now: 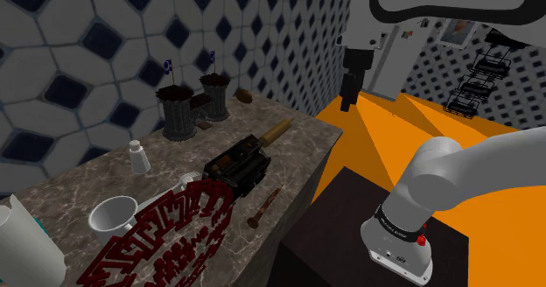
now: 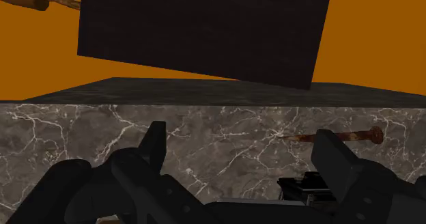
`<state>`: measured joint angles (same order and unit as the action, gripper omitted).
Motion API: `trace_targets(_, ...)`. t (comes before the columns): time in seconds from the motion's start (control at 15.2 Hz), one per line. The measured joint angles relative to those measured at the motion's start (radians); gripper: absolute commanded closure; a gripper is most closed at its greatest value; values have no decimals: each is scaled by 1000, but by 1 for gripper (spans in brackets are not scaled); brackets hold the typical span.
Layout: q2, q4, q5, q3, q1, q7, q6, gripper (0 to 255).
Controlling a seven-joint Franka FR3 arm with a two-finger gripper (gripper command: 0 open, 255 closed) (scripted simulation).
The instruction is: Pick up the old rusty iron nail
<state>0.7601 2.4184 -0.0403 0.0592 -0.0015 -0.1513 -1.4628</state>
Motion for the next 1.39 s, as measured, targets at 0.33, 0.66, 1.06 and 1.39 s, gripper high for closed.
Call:
trace_targets(0.33, 98, 118, -69, -74, -29, 173, -60, 0)
trace_targets(0.66, 224, 274, -212, -230, -57, 469, -164, 0)
trace_targets(1.06, 291, 403, -429, -487, -50, 850, -332, 0)
trace_targets(1.39, 210, 408, -591, -732, -90, 1155, -509, 0)
